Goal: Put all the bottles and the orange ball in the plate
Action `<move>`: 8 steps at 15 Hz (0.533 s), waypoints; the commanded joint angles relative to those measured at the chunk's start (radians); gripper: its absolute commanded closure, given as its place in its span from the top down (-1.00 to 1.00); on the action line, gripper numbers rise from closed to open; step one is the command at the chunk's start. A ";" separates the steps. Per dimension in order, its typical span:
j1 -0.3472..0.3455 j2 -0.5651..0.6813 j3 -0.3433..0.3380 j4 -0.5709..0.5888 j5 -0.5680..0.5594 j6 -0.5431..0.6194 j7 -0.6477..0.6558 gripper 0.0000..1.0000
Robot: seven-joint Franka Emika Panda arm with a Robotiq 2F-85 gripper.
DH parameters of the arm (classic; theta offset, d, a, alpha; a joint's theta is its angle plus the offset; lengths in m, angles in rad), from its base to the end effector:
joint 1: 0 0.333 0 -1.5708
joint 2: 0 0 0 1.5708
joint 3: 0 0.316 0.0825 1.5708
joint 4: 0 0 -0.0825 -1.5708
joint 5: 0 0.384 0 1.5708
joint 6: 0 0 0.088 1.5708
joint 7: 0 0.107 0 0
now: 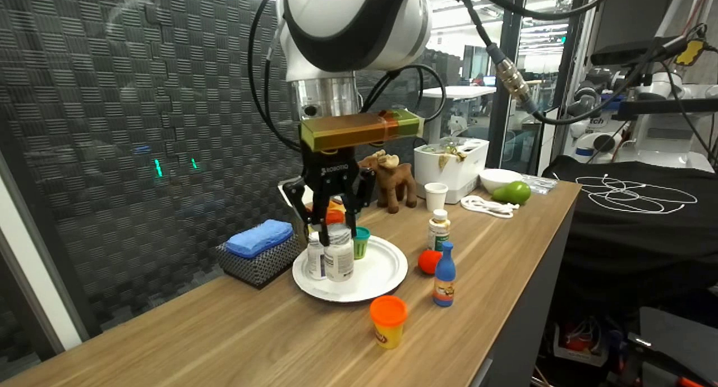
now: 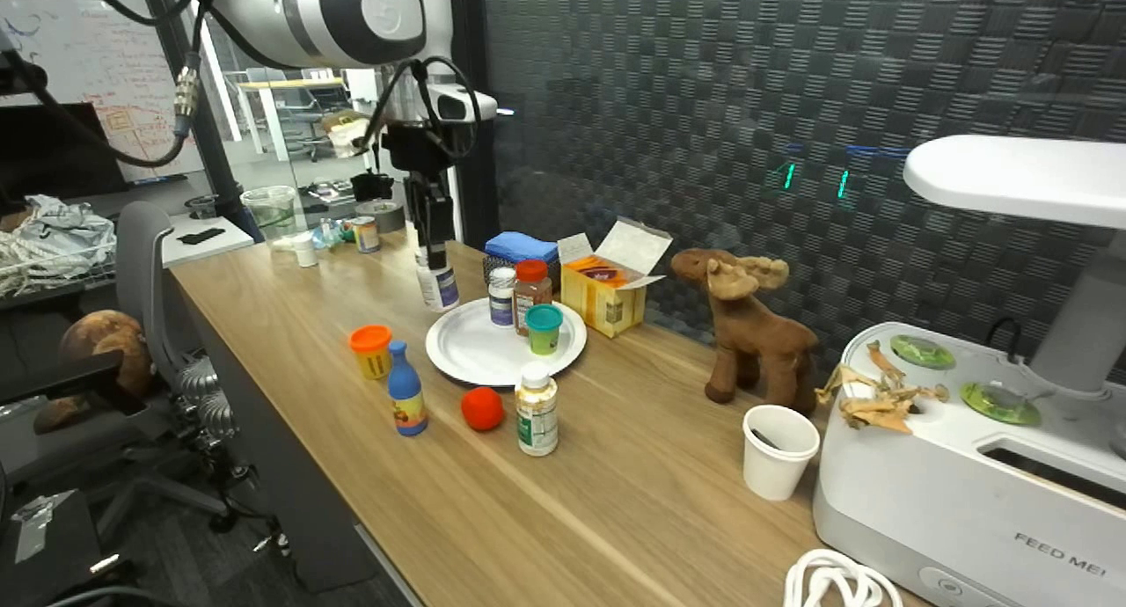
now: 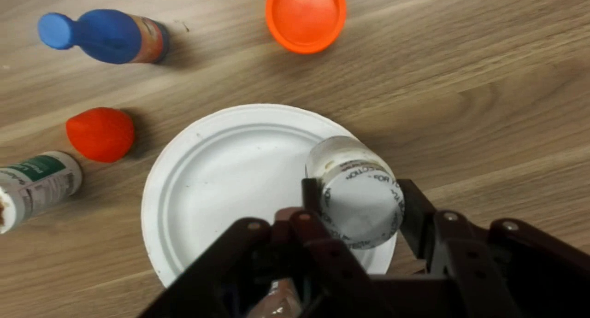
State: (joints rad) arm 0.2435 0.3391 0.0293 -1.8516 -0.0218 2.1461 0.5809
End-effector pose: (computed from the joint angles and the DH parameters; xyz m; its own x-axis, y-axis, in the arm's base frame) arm 0.6039 0.1669 0.3369 0.9555 -0.2933 -0.0328 -0.2923 -0.9558 0.0311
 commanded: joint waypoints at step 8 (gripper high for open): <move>-0.056 0.034 -0.019 -0.051 -0.015 0.133 -0.012 -0.60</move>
State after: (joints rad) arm 0.1855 0.3739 0.0194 -1.8970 -0.0218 2.2301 0.5752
